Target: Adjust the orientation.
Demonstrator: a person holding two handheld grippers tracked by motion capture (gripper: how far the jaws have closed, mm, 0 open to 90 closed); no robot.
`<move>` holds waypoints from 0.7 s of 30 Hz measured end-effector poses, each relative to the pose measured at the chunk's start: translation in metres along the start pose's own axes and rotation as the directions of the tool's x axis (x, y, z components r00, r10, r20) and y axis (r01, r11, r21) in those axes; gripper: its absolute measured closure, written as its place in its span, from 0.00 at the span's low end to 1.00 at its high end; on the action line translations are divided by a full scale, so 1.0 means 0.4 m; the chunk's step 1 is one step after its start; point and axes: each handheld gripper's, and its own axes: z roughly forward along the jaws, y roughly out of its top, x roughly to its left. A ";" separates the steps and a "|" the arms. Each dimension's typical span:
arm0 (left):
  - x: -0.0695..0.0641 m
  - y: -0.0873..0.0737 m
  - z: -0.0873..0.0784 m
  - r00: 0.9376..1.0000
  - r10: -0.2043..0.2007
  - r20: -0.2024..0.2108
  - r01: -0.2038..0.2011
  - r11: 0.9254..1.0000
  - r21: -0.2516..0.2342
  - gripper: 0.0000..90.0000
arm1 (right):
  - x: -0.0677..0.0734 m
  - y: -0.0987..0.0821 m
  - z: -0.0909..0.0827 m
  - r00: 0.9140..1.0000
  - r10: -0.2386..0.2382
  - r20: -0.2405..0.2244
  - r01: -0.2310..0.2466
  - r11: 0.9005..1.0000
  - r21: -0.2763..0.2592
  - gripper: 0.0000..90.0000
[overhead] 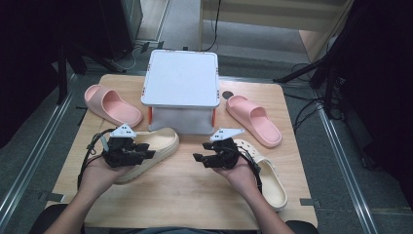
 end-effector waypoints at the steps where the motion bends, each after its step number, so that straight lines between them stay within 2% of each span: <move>1: 0.000 0.000 0.000 1.000 0.000 0.000 0.000 1.000 0.000 0.67 | 0.000 0.000 0.000 1.000 0.000 0.000 0.000 1.000 0.000 0.48; 9: -0.002 0.001 -0.011 1.000 -0.018 0.008 0.018 1.000 -0.010 0.66 | 0.010 0.004 0.002 1.000 -0.016 -0.006 0.016 1.000 0.018 0.51; 10: -0.005 0.002 -0.017 0.999 -0.050 0.015 0.050 0.999 -0.004 0.67 | 0.011 0.006 0.001 1.000 -0.012 -0.013 0.013 1.000 0.014 0.52; 11: -0.005 0.001 -0.020 0.998 -0.059 0.020 0.059 0.998 0.001 0.72 | 0.012 0.007 0.001 1.000 -0.014 -0.015 0.014 1.000 0.012 0.52; 13: -0.007 0.000 -0.025 0.998 -0.064 0.019 0.065 0.998 -0.002 0.77 | 0.012 0.008 0.000 1.000 -0.013 -0.024 0.013 1.000 0.007 0.52; 14: -0.015 -0.004 -0.034 0.998 -0.061 0.009 0.061 0.998 -0.017 0.80 | 0.016 0.016 -0.002 0.999 -0.012 -0.036 0.011 1.000 -0.014 0.52; 17: -0.020 -0.010 -0.038 0.998 -0.057 0.004 0.057 0.998 -0.015 0.85 | 0.020 0.024 -0.005 0.999 -0.010 -0.036 0.009 0.999 -0.035 0.58; 18: -0.022 -0.017 -0.039 0.998 -0.062 -0.003 0.062 0.998 -0.005 0.86 | 0.024 0.037 -0.007 0.999 -0.003 -0.044 0.001 0.999 -0.048 0.66; 19: -0.022 -0.017 -0.039 0.998 -0.062 -0.003 0.062 0.998 -0.005 0.87 | 0.024 0.037 -0.007 0.999 -0.003 -0.044 0.001 0.999 -0.048 0.66; 21: -0.027 -0.027 -0.041 0.997 -0.077 -0.011 0.077 0.997 0.002 0.89 | 0.025 0.052 0.001 0.999 0.001 -0.055 -0.003 0.999 -0.039 0.75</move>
